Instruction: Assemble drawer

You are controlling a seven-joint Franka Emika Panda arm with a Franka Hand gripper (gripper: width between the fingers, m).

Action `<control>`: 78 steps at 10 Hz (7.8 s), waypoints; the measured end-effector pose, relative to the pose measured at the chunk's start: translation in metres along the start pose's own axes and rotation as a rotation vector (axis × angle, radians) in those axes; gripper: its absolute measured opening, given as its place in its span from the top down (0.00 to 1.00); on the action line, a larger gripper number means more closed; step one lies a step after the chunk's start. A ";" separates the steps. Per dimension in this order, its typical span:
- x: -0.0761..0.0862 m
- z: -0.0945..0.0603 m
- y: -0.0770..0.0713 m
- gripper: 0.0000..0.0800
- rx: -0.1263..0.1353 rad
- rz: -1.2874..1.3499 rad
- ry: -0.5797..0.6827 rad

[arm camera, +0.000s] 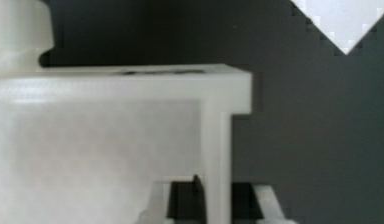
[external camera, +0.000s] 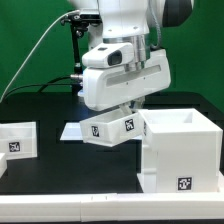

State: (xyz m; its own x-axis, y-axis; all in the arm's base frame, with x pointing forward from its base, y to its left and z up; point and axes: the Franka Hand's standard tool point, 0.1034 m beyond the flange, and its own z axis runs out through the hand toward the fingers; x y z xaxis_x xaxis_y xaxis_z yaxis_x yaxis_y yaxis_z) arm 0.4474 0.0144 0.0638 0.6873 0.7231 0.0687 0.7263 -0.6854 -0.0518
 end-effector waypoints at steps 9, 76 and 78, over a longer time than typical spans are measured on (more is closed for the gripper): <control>0.003 -0.002 0.068 0.96 -0.050 -0.431 -0.044; 0.060 0.042 0.084 0.96 -0.142 -0.690 -0.206; 0.055 0.043 0.086 0.96 -0.126 -0.675 -0.218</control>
Offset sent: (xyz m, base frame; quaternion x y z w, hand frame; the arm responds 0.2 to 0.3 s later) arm 0.0000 0.0000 0.0000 0.0000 0.0000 0.0000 1.0000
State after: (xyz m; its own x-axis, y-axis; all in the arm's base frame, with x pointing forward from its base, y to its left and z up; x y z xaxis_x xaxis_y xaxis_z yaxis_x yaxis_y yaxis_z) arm 0.5479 -0.0015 0.0201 0.0847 0.9842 -0.1556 0.9958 -0.0781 0.0478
